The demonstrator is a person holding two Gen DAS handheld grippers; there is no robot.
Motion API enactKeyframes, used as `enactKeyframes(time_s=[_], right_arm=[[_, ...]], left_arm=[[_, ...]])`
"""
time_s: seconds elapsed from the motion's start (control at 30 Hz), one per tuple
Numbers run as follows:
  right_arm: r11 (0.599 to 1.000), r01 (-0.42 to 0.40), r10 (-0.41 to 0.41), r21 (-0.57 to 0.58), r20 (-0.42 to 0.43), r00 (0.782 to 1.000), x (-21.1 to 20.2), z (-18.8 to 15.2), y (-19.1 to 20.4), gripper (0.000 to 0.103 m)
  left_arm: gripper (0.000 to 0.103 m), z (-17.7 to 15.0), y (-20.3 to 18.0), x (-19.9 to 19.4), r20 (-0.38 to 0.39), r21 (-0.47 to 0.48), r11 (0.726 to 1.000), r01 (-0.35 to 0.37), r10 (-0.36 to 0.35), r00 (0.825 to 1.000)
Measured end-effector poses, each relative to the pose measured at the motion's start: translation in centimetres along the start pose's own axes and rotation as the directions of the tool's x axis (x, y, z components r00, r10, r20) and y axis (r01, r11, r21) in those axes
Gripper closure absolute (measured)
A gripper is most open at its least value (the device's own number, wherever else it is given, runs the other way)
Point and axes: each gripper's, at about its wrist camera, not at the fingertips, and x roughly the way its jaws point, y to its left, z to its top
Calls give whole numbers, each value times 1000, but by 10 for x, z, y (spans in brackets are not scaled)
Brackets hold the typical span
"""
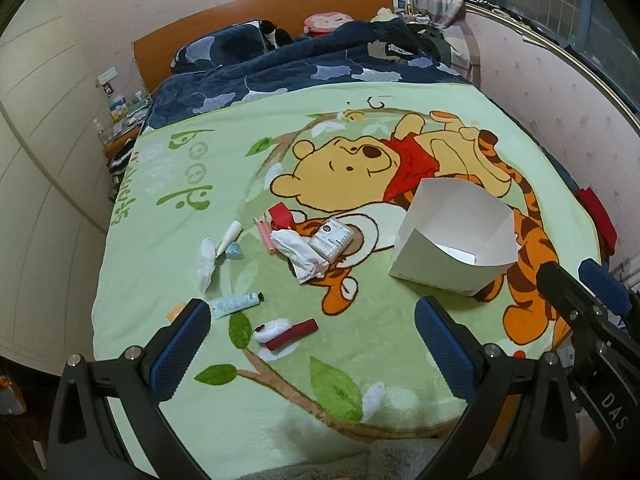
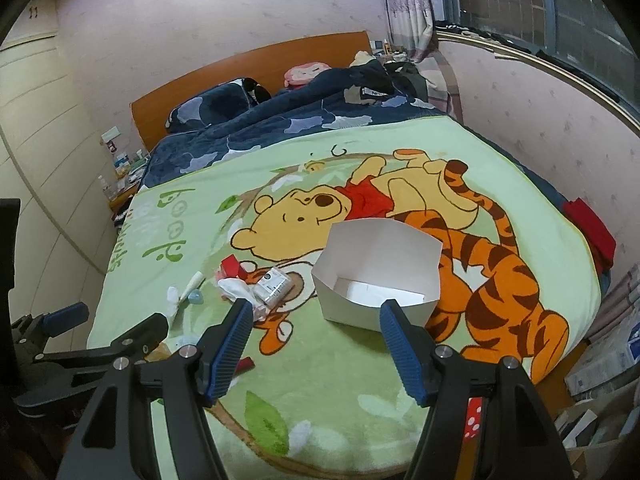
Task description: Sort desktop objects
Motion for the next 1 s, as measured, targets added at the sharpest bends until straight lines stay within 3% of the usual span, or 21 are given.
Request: enactKeyframes(time_s=[0.27,0.43,0.73,0.87,1.0], right_arm=[[1000,-14,14,-8,-12,1000,12,2,3,35],[994,-104,102,-39,-45,994,30,-5,17,35],[959,-204,160,-195,-219,963,95,-52,66,35],[938,-250,174,-240,-299,938,130,-83,83,35],[912,-285,181,-296,-333,925,158,-108,98,35]], left_arm=[[0,0,1,11,-31,9,1000,12,-12,999],[0,-13,24,33,-100,-54,998,21,-26,995],[0,-74,95,94,-249,-178,981,-79,32,968],[0,-107,103,129,-302,-135,983,-123,78,950],[0,-133,108,156,-332,-157,981,-109,52,942]])
